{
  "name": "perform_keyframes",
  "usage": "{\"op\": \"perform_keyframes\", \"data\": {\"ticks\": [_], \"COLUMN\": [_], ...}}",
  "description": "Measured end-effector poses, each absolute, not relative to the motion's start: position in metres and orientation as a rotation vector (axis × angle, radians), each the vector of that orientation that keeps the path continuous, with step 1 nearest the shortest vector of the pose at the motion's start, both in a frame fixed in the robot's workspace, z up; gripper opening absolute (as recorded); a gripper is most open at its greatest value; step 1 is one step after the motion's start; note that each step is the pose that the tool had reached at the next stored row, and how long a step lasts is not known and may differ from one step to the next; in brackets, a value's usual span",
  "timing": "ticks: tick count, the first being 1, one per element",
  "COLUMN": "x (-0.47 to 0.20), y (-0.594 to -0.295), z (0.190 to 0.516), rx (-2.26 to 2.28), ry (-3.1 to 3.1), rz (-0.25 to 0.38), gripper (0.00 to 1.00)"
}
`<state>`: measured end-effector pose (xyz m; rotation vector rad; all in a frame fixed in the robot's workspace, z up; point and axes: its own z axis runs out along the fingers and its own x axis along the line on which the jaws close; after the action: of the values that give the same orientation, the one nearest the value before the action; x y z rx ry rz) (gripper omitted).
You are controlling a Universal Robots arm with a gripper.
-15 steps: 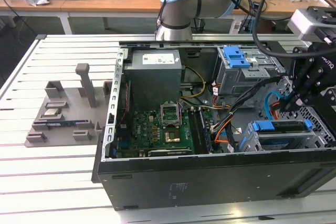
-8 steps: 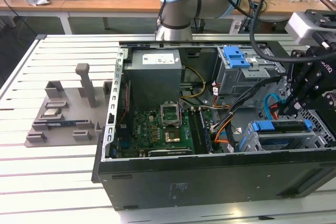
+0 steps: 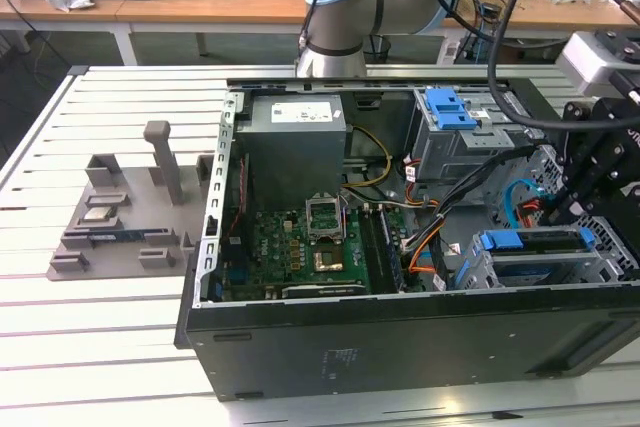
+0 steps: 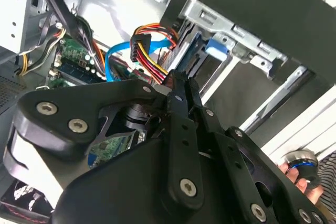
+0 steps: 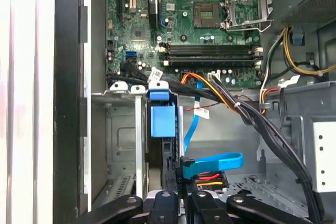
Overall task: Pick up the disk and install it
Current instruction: 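Insert the first disk wire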
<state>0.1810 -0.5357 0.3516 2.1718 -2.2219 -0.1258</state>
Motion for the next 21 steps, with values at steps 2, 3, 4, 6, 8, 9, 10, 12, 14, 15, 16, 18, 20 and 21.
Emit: {"op": "perform_keyframes", "data": {"ticks": [2,3,4,6,8,9,10,12,14,15,16,18,20,21], "x": [0.1847,0.1860,0.1868,0.1880,0.1894,0.1899,0.1904,0.1909,0.1910,0.1911,0.1911,0.1910,0.1909,0.1910], "y": [-0.5358,-0.5358,-0.5358,-0.5361,-0.5369,-0.5375,-0.5381,-0.5392,-0.5404,-0.5407,-0.5407,-0.5408,-0.5408,-0.5410], "z": [0.3486,0.3474,0.3467,0.3452,0.3445,0.3443,0.3441,0.3438,0.3434,0.3431,0.3426,0.3421,0.3412,0.3406], "rx": [2.173,2.174,2.175,2.176,2.178,2.178,2.179,2.181,2.182,2.183,2.183,2.183,2.183,2.184], "ry": [-2.219,-2.217,-2.216,-2.214,-2.213,-2.212,-2.211,-2.209,-2.208,-2.207,-2.207,-2.207,-2.207,-2.207], "rz": [-0.127,-0.127,-0.128,-0.128,-0.128,-0.128,-0.128,-0.128,-0.128,-0.128,-0.128,-0.128,-0.128,-0.129], "gripper": [0.17,0.17,0.17,0.17,0.17,0.17,0.17,0.17,0.17,0.17,0.17,0.17,0.17,0.17]}}
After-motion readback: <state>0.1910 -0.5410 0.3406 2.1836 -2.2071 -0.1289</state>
